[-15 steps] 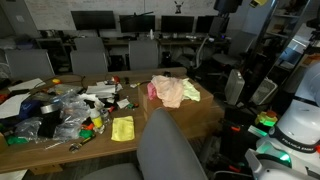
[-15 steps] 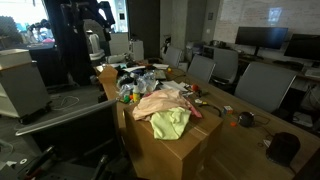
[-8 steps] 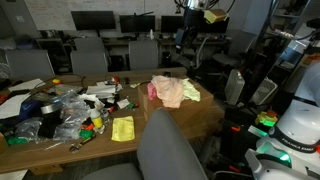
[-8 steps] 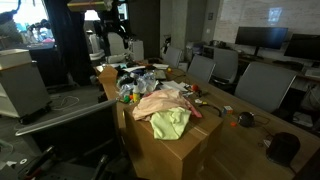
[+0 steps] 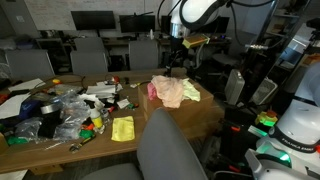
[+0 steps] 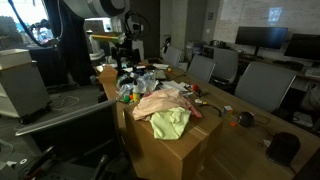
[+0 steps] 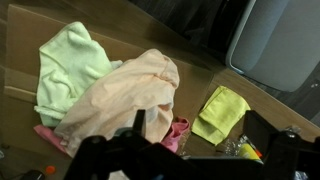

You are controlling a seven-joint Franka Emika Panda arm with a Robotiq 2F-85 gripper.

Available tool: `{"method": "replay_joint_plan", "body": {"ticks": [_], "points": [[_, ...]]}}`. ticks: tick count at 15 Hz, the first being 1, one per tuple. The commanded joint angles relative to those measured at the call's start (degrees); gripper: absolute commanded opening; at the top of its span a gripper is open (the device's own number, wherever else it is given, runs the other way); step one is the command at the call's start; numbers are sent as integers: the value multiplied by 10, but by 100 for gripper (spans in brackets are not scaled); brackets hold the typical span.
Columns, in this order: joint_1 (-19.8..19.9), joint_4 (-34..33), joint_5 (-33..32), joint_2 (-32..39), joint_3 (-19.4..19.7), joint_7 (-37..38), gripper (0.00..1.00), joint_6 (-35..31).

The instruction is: Pick the clothes on the box and put them on the back rest of the chair

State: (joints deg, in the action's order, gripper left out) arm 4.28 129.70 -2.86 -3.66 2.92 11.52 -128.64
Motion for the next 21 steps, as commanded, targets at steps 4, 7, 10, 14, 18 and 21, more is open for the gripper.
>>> {"method": "replay_joint_plan", "body": {"ticks": [4, 7, 10, 14, 18, 21], "points": [[14, -64, 91, 107, 21, -14, 100, 0], [25, -81, 124, 146, 31, -9, 100, -4], [36, -98, 136, 185, 44, 16, 100, -15], [35, -124, 115, 234, 67, 75, 100, -49], [31, -144, 119, 269, 78, 120, 100, -69], [26, -160, 112, 297, 85, 152, 100, -74]]}}
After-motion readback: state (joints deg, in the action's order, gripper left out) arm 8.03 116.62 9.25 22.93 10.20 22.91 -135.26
